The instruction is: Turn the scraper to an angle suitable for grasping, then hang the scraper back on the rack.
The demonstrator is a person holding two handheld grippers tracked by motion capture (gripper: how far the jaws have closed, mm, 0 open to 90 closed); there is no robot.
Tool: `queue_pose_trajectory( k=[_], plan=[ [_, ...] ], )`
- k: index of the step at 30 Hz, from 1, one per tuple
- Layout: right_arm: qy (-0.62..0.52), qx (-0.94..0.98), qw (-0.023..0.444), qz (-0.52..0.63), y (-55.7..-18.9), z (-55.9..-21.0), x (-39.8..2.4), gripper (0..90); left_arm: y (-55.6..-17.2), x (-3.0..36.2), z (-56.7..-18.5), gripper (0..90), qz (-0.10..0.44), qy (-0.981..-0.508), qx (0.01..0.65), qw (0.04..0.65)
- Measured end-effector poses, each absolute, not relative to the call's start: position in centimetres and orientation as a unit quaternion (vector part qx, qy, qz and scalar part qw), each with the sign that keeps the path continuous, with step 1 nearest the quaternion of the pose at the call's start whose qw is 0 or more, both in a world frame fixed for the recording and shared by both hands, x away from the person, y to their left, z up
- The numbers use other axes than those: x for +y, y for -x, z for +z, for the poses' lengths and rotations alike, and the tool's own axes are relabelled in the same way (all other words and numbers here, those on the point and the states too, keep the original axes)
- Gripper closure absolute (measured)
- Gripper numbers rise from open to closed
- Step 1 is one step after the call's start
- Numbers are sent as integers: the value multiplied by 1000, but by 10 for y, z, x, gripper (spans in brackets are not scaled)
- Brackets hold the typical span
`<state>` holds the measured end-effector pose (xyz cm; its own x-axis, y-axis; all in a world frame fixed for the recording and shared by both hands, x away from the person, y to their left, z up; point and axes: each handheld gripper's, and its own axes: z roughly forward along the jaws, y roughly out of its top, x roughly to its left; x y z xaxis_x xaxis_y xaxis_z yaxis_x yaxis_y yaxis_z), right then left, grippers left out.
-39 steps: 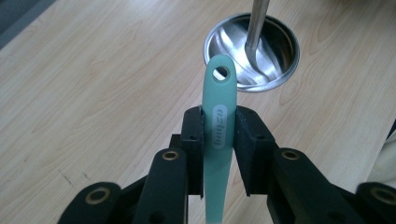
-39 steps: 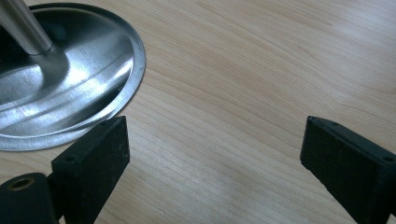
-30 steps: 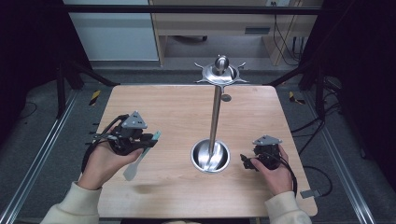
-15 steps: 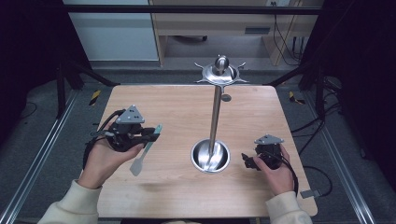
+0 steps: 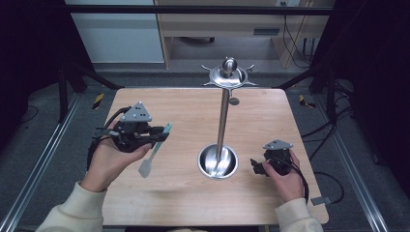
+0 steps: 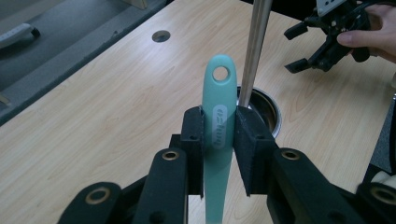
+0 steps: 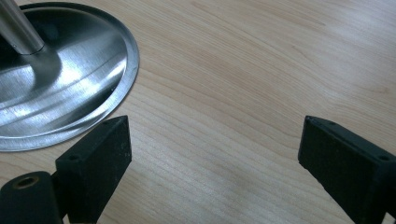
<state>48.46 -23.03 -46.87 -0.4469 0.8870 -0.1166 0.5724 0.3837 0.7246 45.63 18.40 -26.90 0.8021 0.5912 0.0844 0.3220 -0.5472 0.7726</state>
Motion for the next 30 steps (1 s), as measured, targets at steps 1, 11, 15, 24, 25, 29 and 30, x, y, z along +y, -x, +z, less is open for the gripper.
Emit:
queue_pose_trajectory(
  k=[1, 11, 15, 24, 25, 29, 30],
  plan=[
    [-460, 793, 254, 309, -484, -469, -230, 100, -457, 183, -267, 741, 170, -862, 264, 398],
    [-463, 789, 262, 309, -484, -470, -231, 104, -461, 175, -255, 740, 162, -855, 259, 420],
    [-457, 791, 267, 307, -484, -470, -231, 106, -461, 173, -252, 740, 164, -853, 257, 424],
    [-457, 792, 266, 306, -484, -470, -232, 103, -464, 171, -245, 740, 167, -846, 259, 435],
    [-455, 793, 267, 305, -484, -470, -232, 103, -464, 171, -244, 740, 163, -844, 259, 440],
    [-453, 795, 268, 300, -485, -470, -233, 101, -463, 169, -241, 740, 154, -838, 256, 456],
    [-453, 795, 268, 300, -485, -470, -233, 101, -463, 169, -241, 740, 154, -838, 256, 456]
  ],
)
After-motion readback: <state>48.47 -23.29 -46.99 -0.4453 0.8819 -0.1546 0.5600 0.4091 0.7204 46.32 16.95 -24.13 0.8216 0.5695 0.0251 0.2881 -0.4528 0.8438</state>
